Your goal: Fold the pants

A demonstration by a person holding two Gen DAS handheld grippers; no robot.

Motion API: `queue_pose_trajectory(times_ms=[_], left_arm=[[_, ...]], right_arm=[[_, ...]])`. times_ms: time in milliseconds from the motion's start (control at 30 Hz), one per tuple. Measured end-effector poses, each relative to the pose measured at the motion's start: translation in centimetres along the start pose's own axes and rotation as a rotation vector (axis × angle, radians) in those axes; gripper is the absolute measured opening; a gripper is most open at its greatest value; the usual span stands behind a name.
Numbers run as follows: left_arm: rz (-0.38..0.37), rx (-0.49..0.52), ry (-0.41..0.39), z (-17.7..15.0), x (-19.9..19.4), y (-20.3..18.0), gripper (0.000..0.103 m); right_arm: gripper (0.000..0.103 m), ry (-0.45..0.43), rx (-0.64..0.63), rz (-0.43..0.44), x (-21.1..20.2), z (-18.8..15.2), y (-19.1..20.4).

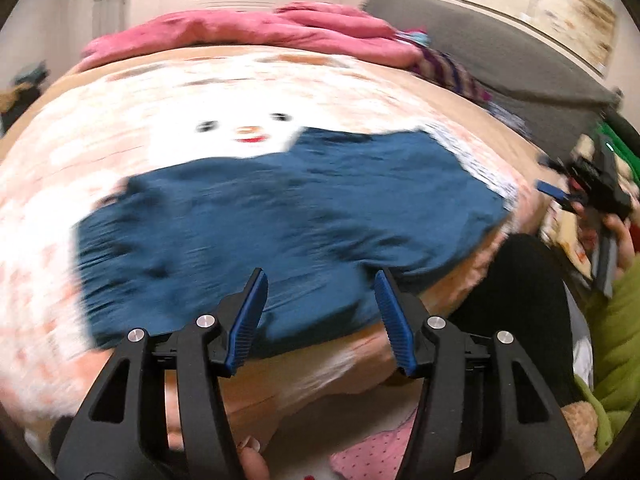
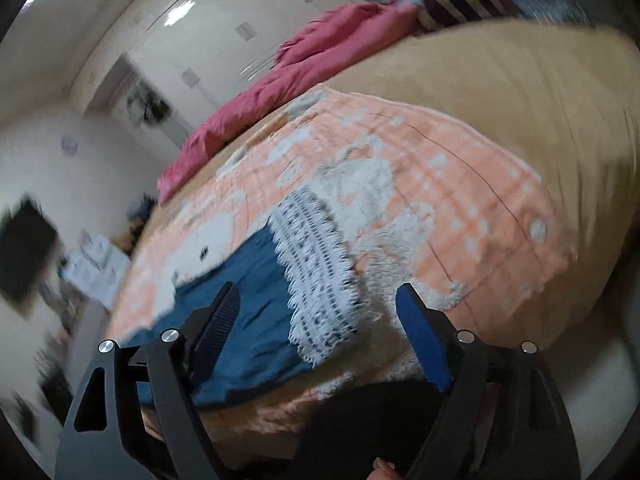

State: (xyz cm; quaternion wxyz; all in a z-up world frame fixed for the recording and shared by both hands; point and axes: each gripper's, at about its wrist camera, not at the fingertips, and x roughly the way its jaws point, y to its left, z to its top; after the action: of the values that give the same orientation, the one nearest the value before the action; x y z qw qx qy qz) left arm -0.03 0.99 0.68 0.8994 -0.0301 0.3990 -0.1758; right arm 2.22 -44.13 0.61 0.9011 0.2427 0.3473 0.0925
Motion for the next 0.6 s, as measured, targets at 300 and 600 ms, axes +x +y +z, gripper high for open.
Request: queue_pose_trajectory(times_ms=[300, 600], left_arm=[[0.189, -0.215, 0.015, -2.0, -4.3, 7.2, 0.057], [0.170, -0.346, 0.035, -1.5, -1.0, 8.7, 0.071]], right_arm=[[0.080, 0.106, -0.519, -0.023, 4.6, -4.7, 11.6], [0.080, 0.212, -0.657, -0.101, 8.6, -7.8, 14.9]])
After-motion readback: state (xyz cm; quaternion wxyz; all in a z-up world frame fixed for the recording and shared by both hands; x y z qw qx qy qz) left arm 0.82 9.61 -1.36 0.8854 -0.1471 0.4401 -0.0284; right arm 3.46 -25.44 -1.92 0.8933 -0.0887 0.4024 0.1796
